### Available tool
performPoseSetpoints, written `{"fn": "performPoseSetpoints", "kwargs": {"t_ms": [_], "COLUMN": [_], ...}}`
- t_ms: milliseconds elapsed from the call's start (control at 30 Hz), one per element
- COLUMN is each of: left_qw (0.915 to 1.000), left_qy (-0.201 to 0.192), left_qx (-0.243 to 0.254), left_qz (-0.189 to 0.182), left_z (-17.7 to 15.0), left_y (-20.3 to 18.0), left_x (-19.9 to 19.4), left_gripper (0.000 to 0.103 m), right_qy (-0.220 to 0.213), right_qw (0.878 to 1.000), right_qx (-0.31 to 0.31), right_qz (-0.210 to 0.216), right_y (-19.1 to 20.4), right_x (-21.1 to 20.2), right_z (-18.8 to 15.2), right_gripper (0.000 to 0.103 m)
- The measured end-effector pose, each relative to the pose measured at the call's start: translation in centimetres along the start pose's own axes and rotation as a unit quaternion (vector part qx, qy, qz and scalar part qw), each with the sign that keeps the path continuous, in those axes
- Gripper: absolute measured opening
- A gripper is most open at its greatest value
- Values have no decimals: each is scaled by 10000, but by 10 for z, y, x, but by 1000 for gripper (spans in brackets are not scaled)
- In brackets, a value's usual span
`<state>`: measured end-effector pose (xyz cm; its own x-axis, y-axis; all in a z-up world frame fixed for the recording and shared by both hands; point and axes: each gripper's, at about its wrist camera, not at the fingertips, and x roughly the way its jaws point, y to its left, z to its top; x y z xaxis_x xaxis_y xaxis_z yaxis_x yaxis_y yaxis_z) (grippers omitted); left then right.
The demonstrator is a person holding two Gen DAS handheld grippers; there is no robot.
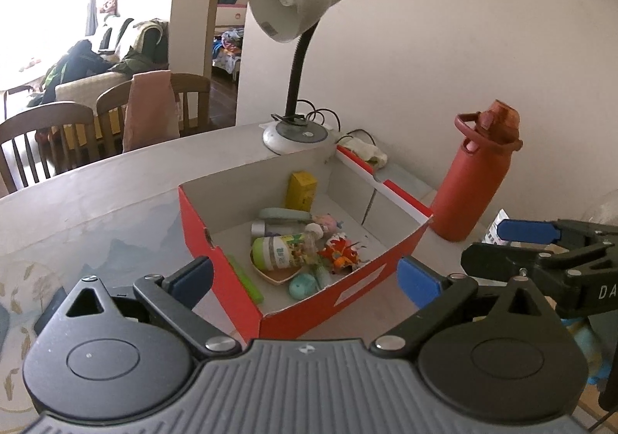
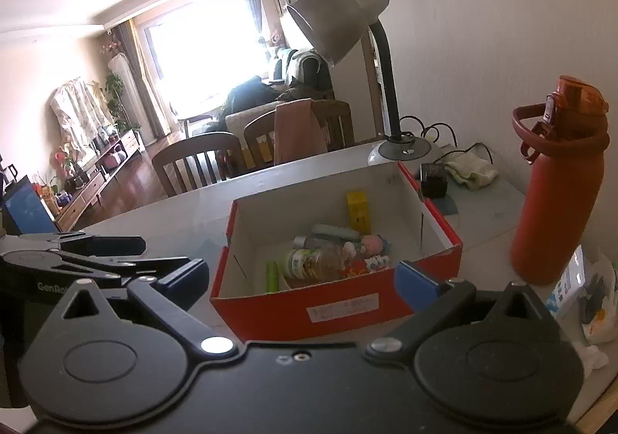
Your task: Organize rigid objects
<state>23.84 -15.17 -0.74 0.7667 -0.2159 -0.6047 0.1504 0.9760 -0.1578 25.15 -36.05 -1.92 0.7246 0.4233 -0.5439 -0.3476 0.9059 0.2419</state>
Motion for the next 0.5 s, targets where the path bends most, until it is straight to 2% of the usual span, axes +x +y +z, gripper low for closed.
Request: {"fn": "performPoseSetpoints", "kwargs": {"t_ms": [233, 500], "left_qw": [10000, 9999], "left_qy": [47, 67], "left_qx": [76, 61], "left_qz": [-41, 81], "left_z": [-2, -3], "left_y": [-5, -6], "left_x": [4, 3], "left_gripper": [102, 102], "right_qy": [15, 67], "right_qw": [10000, 9999], "right_qx": [31, 52], "right_qz": [-40, -97], "right_y": [-2, 3], "right_x": [-2, 0], "right_z": [-3, -8], "right_gripper": [102, 102]}}
